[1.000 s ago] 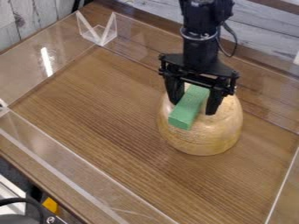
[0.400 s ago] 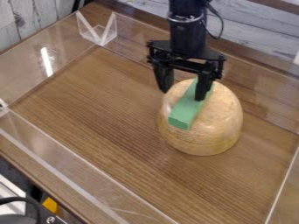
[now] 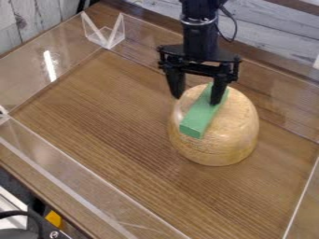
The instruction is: Put the green block in the brown bowl
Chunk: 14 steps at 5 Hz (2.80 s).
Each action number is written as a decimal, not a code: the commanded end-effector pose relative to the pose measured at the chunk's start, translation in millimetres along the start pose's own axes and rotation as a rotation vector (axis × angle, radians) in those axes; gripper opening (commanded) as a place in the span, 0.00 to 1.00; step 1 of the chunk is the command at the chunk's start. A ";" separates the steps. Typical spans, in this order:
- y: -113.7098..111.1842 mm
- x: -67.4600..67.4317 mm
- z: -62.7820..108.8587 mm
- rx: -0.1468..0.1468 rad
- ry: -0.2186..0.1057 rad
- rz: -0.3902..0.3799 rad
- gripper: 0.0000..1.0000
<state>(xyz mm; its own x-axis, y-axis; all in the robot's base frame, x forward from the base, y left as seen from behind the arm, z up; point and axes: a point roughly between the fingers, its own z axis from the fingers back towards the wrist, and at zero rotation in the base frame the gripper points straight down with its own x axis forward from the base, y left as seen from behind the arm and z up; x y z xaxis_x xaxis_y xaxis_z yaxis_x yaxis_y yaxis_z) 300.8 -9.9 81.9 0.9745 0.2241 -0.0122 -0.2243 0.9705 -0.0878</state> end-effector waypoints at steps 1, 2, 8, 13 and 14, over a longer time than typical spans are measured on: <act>-6.6 5.8 -1.0 -0.003 -0.036 -0.049 1.00; -9.0 4.4 -13.7 0.002 -0.023 -0.092 1.00; 23.2 5.4 -30.3 0.033 0.039 -0.112 1.00; -19.7 -19.8 -61.8 0.035 0.122 -0.024 0.00; -27.3 -26.8 -68.5 0.040 0.148 -0.034 0.00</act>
<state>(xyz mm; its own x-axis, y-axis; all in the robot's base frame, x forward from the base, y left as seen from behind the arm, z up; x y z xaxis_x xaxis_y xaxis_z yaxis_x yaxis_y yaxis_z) 305.4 -30.6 53.3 0.9815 0.1912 -0.0076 -0.1913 0.9789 -0.0721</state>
